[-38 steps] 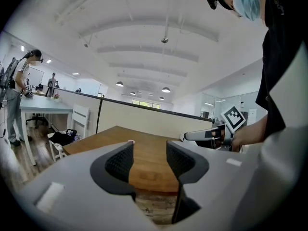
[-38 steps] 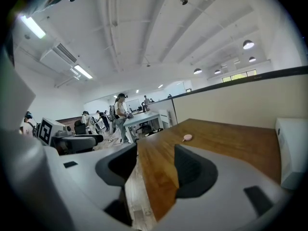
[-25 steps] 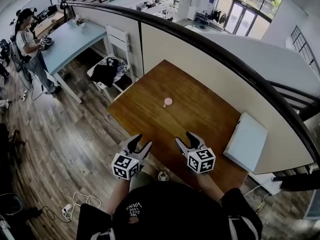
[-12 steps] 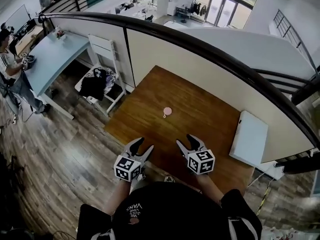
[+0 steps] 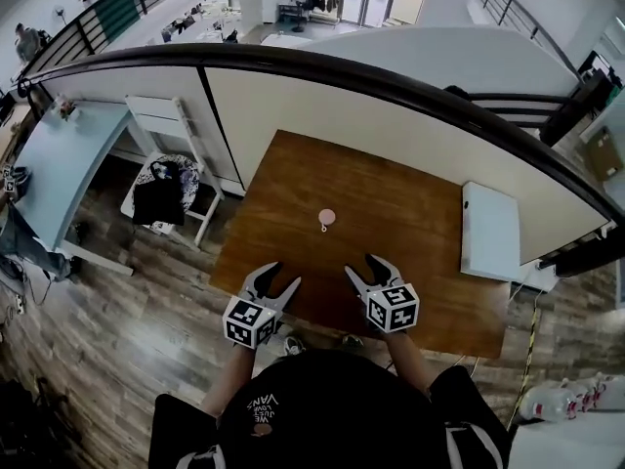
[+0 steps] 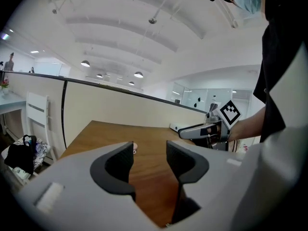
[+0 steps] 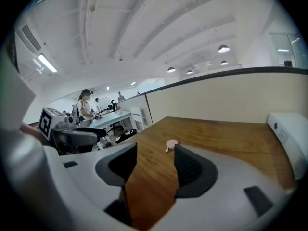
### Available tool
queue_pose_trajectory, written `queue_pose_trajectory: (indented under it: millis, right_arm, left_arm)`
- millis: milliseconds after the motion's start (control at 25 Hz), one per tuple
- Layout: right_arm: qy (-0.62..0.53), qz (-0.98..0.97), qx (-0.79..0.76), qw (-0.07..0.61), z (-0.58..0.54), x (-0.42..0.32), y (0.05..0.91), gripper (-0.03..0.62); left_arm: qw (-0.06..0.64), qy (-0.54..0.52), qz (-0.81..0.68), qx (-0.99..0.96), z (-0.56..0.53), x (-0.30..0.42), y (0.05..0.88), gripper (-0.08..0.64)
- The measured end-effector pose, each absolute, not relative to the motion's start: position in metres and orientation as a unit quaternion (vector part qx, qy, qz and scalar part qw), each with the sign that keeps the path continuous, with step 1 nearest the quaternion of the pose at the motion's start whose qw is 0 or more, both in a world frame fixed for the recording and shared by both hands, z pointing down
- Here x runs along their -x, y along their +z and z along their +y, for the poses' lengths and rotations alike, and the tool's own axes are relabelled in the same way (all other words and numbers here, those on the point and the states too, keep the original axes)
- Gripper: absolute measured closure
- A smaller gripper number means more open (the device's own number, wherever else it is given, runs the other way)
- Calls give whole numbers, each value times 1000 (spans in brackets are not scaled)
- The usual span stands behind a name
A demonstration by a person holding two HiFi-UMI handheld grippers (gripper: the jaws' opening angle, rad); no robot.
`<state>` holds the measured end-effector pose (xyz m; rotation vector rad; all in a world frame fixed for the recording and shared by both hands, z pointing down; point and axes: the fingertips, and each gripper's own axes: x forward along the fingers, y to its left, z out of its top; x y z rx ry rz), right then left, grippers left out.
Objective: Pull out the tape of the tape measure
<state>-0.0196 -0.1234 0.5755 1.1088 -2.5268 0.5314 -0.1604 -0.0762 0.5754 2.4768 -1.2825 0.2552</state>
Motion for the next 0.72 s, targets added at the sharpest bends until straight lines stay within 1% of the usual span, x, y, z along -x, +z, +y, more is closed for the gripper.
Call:
queue_pose_trajectory:
  millis: [400,720]
  right_arm:
    - [163,-879,-398,205,-139,30,582,379]
    - [147,-888,-336,276,-179,34,615,379]
  left_arm:
    - [186,94,-416,-885,-93,163,591,360]
    - [204,106,-430,-873,-117,151,612,360]
